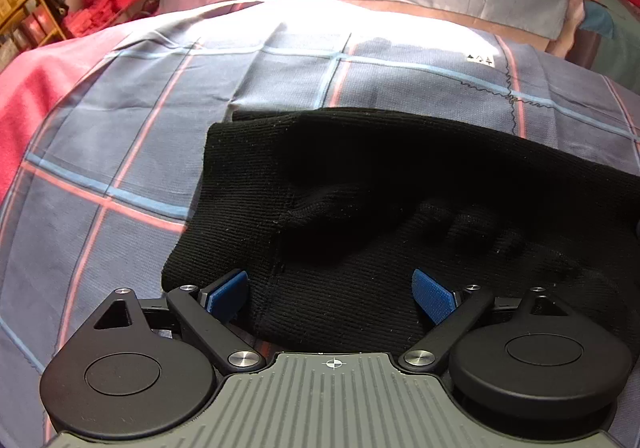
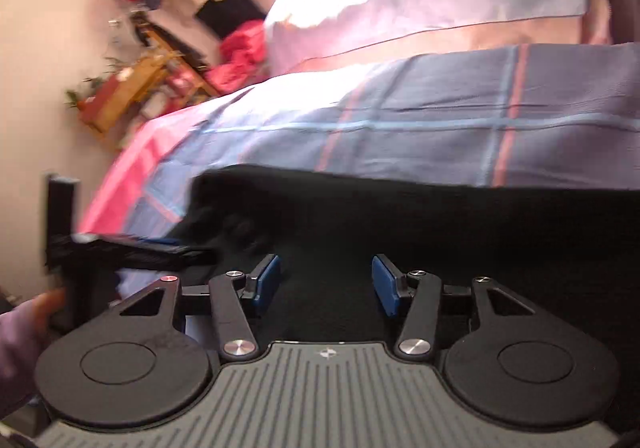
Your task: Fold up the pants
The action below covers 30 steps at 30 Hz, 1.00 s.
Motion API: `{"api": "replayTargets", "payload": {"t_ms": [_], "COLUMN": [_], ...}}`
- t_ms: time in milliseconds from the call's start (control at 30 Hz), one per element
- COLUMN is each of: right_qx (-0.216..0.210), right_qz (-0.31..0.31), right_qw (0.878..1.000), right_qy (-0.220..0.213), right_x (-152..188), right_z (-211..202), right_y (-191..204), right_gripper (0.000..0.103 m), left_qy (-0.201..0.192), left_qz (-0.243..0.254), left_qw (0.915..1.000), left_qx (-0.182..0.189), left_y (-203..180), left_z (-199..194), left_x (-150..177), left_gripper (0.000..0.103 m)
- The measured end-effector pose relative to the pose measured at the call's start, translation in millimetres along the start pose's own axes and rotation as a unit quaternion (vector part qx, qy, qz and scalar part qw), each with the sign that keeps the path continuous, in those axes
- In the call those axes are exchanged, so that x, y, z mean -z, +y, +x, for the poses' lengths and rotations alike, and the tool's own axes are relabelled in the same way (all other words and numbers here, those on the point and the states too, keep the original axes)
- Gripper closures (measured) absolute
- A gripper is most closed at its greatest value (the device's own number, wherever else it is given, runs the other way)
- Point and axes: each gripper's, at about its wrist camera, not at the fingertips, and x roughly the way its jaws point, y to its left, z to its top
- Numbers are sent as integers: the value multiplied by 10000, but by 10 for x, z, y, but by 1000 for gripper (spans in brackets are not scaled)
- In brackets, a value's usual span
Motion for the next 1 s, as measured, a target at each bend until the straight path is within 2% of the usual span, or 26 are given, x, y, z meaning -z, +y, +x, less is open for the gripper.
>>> {"api": "replayTargets", "payload": {"t_ms": [33,67,100,133,167,200,267,367,500,600,700,800,900,933,1000], "right_qx": [391,680,921,1025,1049,1011,908,1046,1716,1947,1847,1427,1178,1091,802], "right_qz": [212,373,475,515,523,566,931,1805,2730,3540,3993,4362,4551,4558,4643], "right_qw": [9986,9946,9884,9837,9809,9802,9784,9633,9274,8922,8713,8571,8494,8479,8423], "right_qy": [-293,-694,-1109,-1388,-1552,-1608,-1609,-1687,-1897,-2020,-2172,-2340,-2397,-2478,-2618], "right_x": [-73,-120,-124,-101,-73,-26,169,566,1102,1338,1367,1323,1206,1171,1121], "right_z": [-75,-194,-357,-514,-654,-799,-1086,-1515,-2075,-2360,-2482,-2476,-2388,-2371,-2340], "right_y": [-60,-107,-133,-137,-147,-166,-259,-535,-963,-1446,-1780,-2037,-2222,-2255,-2304], "right_gripper": [101,93,58,39,26,29,29,29,27,27,26,26,24,21,2], "left_qy": [-48,-127,-203,-259,-297,-315,-297,-168,151,198,255,310,352,355,355], "left_qz": [43,63,66,67,72,63,9,-25,58,70,84,78,50,42,18], "left_qw": [10000,9999,9997,9995,9993,9991,9988,9982,9985,9987,9987,9987,9987,9987,9988], "left_qx": [20,74,136,175,217,267,387,572,530,457,423,400,371,359,337], "left_y": [-1,9,14,10,-6,-28,-95,-242,-391,-408,-424,-420,-419,-419,-418], "left_z": [-44,-100,-141,-171,-183,-182,-146,-38,158,229,240,241,247,249,251], "left_x": [-5,-12,-27,-46,-82,-116,-183,-257,-258,-247,-263,-277,-293,-293,-289], "left_gripper": [0,0,0,0,0,0,0,0,0,0,0,0,0,0,0]}}
